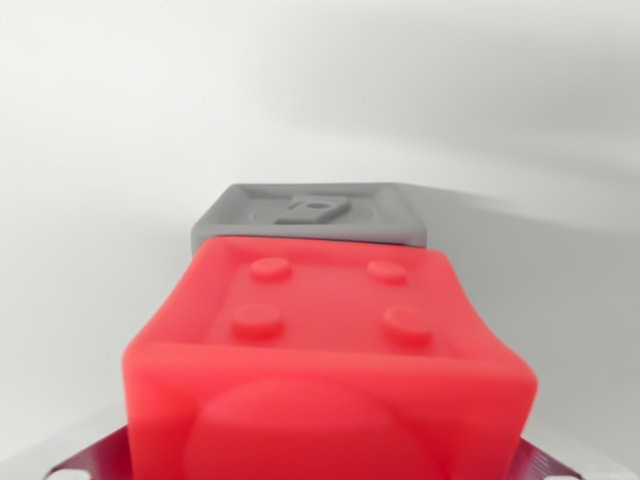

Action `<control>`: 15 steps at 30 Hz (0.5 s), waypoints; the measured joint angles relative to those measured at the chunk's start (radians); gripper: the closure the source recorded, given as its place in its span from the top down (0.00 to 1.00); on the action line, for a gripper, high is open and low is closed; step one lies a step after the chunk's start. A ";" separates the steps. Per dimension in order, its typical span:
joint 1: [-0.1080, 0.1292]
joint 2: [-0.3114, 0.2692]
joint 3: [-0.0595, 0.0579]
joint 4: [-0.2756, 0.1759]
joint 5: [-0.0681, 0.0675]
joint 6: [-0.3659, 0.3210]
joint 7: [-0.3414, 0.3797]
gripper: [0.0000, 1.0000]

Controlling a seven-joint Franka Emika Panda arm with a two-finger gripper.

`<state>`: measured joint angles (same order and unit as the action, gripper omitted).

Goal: Destack cube

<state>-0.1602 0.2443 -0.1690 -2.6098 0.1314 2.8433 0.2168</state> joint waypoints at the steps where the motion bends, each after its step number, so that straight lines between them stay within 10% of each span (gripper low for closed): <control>1: 0.000 0.000 0.000 0.000 0.000 0.000 0.000 0.00; 15: 0.008 -0.032 -0.012 -0.004 -0.015 -0.025 0.011 0.00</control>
<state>-0.1520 0.2120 -0.1814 -2.6140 0.1162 2.8185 0.2277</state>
